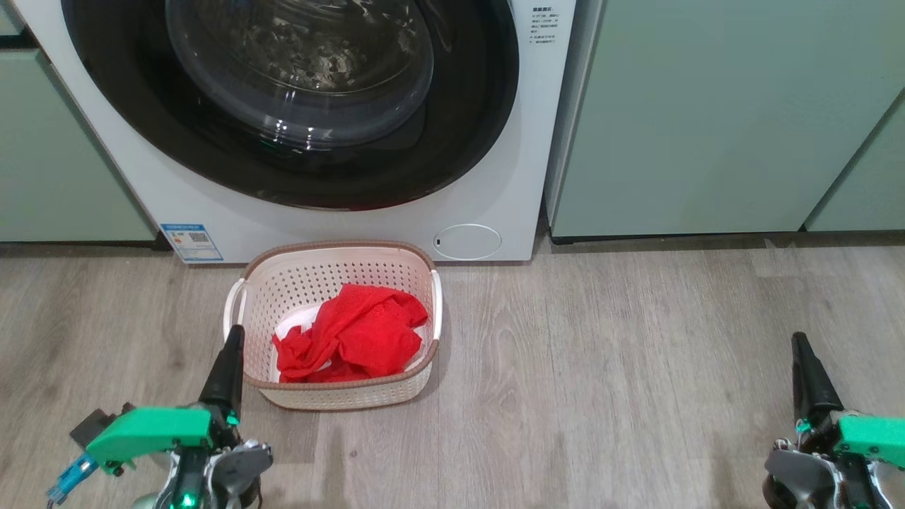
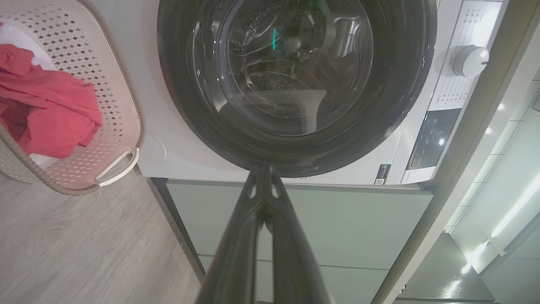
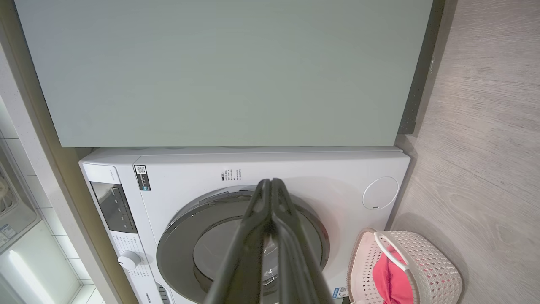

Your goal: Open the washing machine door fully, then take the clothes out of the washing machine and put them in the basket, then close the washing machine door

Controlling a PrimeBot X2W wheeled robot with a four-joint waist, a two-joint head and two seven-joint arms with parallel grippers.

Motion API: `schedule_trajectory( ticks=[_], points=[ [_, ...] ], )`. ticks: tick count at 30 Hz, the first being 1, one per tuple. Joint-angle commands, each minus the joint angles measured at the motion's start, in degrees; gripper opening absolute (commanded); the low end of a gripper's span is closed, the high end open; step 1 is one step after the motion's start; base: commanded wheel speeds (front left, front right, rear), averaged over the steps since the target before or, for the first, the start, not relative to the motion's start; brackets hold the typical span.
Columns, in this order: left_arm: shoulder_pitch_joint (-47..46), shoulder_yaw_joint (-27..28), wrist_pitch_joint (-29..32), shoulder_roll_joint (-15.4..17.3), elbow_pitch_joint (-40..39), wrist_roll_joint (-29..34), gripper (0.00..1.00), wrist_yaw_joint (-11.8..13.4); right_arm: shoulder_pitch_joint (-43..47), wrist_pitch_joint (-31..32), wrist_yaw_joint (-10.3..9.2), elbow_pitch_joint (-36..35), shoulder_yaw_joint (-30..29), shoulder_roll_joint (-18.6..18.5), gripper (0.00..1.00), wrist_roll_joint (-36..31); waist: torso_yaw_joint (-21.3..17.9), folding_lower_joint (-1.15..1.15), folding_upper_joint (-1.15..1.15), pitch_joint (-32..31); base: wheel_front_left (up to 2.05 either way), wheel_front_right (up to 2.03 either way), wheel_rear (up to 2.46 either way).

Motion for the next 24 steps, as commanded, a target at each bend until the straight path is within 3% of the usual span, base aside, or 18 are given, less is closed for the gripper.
schedule_trajectory(
  ticks=[1,24],
  points=[
    [-3.01,1.85,0.34,0.3,-2.05,-0.28,0.0,0.03,-2.54,0.34,-0.03,-2.36,1.18,-0.42,0.0,0.33,0.0,0.0,0.0,0.0,0.0,0.0,0.0],
    [-3.01,1.85,0.34,0.3,-2.05,-0.28,0.0,0.03,-2.54,0.34,-0.03,-2.36,1.18,-0.42,0.0,0.33,0.0,0.0,0.0,0.0,0.0,0.0,0.0]
  ],
)
